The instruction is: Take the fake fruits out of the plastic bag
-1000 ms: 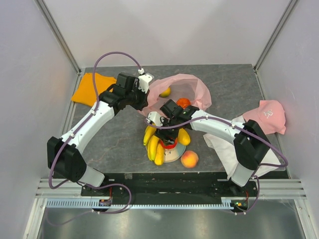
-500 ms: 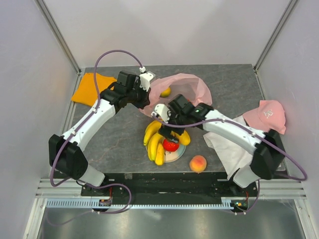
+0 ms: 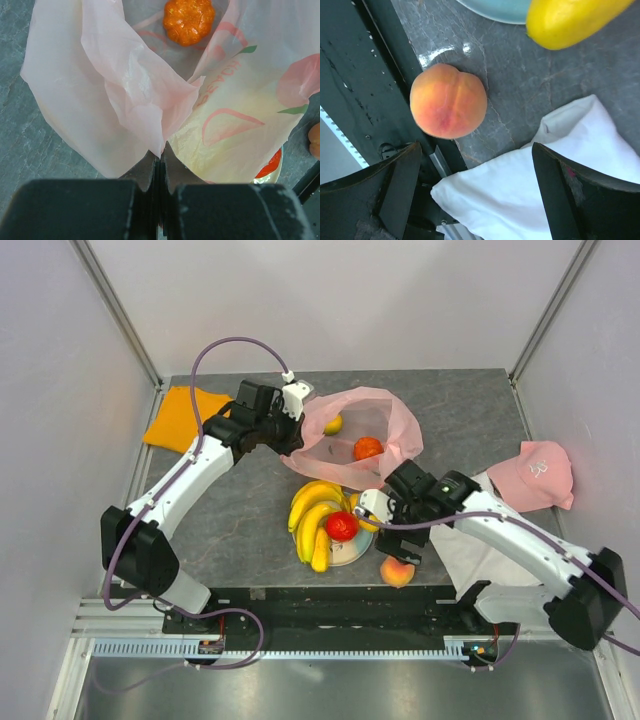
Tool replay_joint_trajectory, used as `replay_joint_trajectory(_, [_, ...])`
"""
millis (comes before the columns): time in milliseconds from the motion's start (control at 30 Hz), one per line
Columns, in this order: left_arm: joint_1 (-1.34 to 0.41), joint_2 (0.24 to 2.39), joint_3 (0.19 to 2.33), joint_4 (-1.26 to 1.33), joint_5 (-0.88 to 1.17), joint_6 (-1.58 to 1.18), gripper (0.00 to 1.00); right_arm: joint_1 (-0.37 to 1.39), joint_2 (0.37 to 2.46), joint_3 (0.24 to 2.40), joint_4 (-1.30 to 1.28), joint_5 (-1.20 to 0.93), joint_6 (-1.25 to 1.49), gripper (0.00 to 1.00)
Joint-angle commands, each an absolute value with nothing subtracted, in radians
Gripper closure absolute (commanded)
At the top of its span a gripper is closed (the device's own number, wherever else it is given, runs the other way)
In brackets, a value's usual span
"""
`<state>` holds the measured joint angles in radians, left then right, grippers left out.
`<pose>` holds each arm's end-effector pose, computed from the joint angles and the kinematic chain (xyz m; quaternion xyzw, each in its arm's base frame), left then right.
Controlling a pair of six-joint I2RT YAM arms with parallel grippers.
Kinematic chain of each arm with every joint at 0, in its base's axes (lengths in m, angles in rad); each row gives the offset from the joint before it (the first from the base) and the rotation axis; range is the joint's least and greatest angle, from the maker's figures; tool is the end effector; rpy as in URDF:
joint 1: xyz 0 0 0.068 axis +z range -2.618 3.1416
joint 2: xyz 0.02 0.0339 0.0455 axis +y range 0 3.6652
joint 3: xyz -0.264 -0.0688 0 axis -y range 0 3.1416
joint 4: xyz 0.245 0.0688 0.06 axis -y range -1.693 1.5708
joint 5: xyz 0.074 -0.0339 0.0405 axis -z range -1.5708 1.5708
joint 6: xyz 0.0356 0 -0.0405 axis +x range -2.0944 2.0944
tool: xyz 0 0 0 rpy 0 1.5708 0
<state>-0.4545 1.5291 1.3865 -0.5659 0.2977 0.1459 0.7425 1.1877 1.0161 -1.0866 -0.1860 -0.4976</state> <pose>0.3028 -0.1596 0.3315 0.3249 0.8399 -0.1966 0.3877 0.1477 0.1445 0.2719 -0.5833 0.7921 0.1100 0.1426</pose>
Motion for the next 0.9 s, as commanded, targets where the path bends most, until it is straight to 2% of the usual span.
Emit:
replay_joint_trajectory(0, [-0.453,1.525,1.420,-0.532,0.319,0.124,0.98,0.750,1.325,1.026,-1.118,-0.204,-0.526,0.02])
replay_joint_trajectory(267, [-0.451,1.480,1.387,-0.534,0.288,0.146,0.98,0.804,1.462,1.069,-1.135,-0.221,-0.551,0.02])
replay_joint_trajectory(500, [-0.451,1.463,1.367,-0.529,0.284,0.153,0.98,0.848,1.454,1.049,-1.166,-0.244,-0.571,0.02])
replay_joint_trajectory(733, [-0.451,1.466,1.373,-0.531,0.285,0.153,0.98,0.888,1.493,1.005,-1.071,-0.118,-0.526,0.02])
replay_joint_trajectory(767, [-0.451,1.466,1.374,-0.531,0.285,0.153,0.98,0.888,1.500,1.005,-1.065,-0.117,-0.526,0.14])
replay_joint_trajectory(833, [-0.451,1.468,1.376,-0.529,0.281,0.153,0.99,0.888,1.508,1.005,-1.051,-0.110,-0.525,0.31])
replay_joint_trajectory(867, [-0.451,1.468,1.377,-0.529,0.284,0.155,0.98,0.890,1.512,1.006,-1.051,-0.107,-0.520,0.44])
